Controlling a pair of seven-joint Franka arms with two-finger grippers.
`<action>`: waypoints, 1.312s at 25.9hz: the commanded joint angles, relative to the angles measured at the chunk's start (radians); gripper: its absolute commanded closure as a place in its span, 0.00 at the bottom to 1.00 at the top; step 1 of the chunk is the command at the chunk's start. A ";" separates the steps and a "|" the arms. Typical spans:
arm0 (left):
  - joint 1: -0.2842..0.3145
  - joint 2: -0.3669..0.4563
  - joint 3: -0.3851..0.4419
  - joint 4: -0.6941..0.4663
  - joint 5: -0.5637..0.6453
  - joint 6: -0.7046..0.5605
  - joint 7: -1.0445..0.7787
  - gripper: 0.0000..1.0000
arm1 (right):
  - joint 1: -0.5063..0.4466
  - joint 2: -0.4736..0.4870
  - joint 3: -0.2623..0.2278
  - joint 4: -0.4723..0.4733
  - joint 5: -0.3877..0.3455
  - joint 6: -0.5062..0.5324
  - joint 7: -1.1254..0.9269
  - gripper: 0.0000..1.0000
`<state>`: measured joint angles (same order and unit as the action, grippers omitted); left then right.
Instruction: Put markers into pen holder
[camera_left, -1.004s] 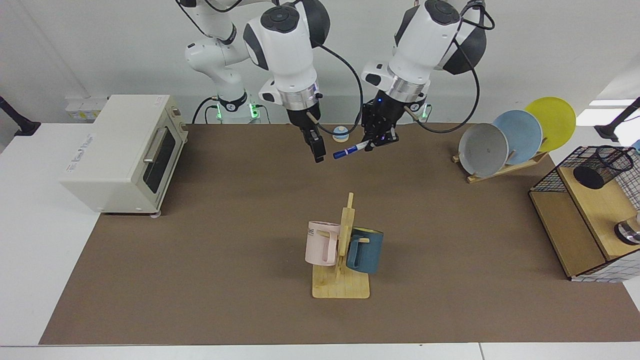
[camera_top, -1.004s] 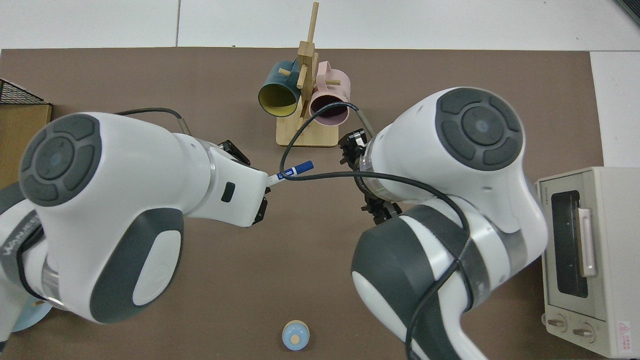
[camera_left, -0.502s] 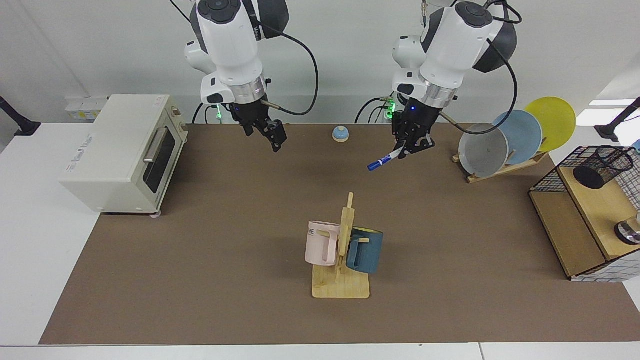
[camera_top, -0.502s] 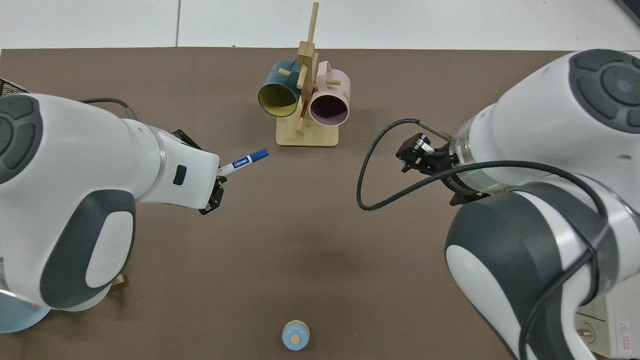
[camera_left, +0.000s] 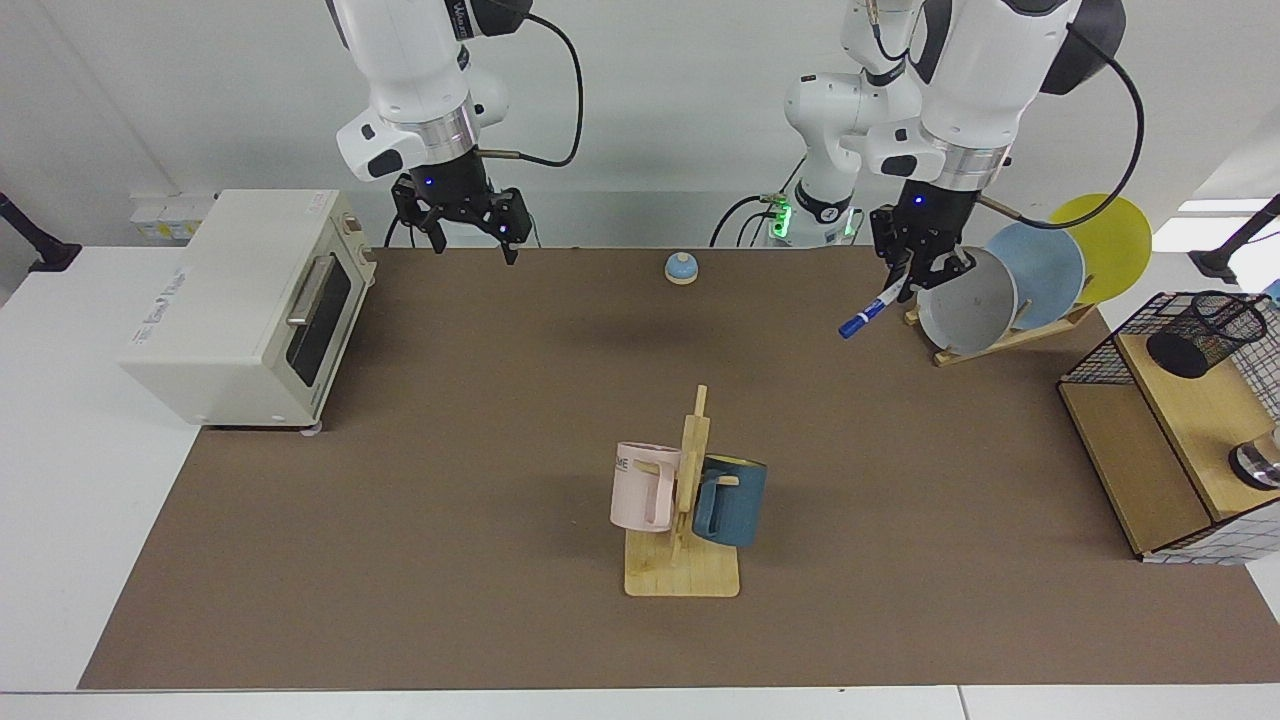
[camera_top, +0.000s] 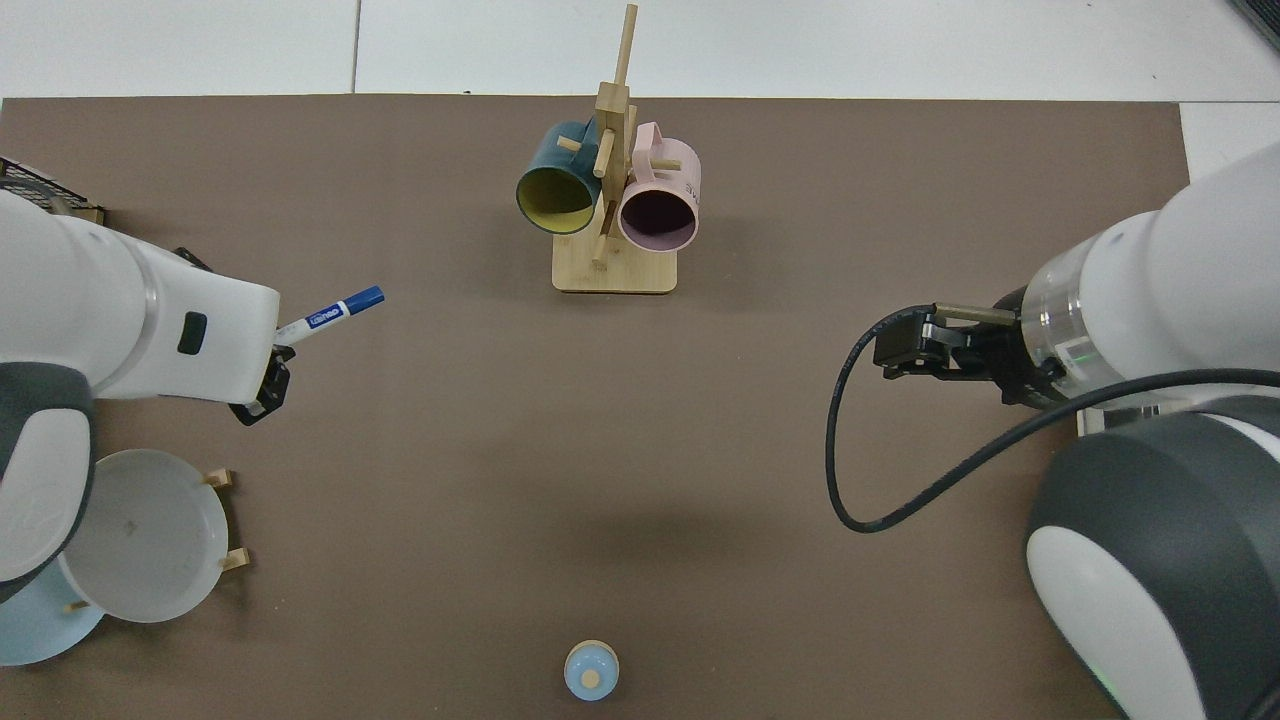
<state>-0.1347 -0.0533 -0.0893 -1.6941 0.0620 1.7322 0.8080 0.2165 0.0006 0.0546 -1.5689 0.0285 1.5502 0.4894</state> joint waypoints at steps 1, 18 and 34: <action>0.027 0.003 -0.006 0.059 0.085 -0.059 0.049 1.00 | -0.038 -0.022 0.013 -0.026 -0.027 -0.005 -0.127 0.00; 0.112 0.015 -0.010 0.129 0.344 -0.099 0.238 1.00 | -0.111 0.002 0.014 0.012 -0.042 -0.007 -0.250 0.00; 0.214 0.017 -0.009 0.142 0.610 -0.114 0.470 1.00 | -0.103 -0.005 0.014 0.052 -0.027 -0.025 -0.164 0.00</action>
<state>0.0167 -0.0517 -0.0868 -1.5827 0.6174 1.6220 1.1715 0.1249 -0.0016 0.0583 -1.5240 0.0002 1.5260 0.2881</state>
